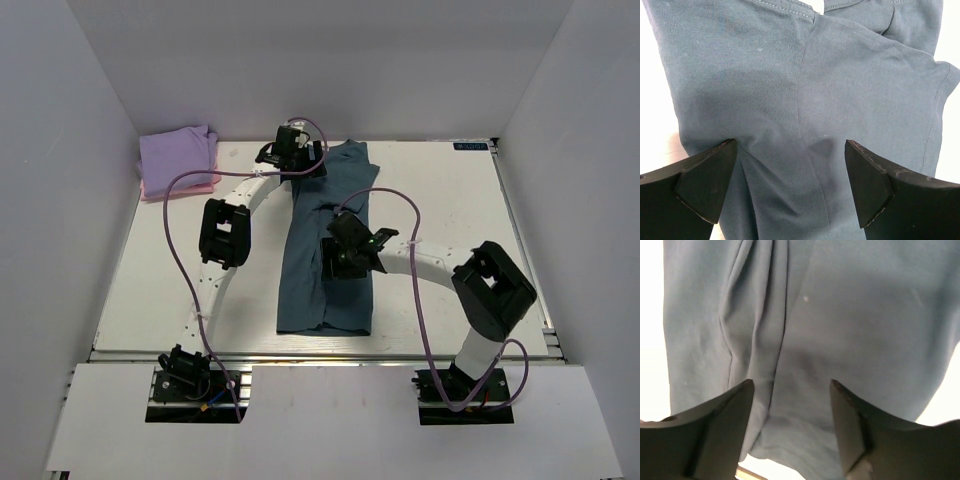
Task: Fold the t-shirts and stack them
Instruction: Rotate the tshirt 90 degrees
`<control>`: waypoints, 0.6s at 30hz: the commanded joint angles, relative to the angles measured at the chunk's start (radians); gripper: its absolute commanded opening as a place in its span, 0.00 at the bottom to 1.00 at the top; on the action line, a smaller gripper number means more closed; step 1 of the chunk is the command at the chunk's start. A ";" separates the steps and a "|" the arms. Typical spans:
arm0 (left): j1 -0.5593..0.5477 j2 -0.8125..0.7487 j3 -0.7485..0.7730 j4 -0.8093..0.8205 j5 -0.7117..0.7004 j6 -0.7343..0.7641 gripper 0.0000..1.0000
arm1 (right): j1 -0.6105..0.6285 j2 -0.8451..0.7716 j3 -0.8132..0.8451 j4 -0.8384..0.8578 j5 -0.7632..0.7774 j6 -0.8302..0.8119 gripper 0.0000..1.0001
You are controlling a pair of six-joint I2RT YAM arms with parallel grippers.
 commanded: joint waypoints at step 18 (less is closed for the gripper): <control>0.023 -0.458 -0.101 -0.166 -0.032 0.108 0.99 | 0.009 -0.429 -0.266 -0.102 0.053 0.018 0.90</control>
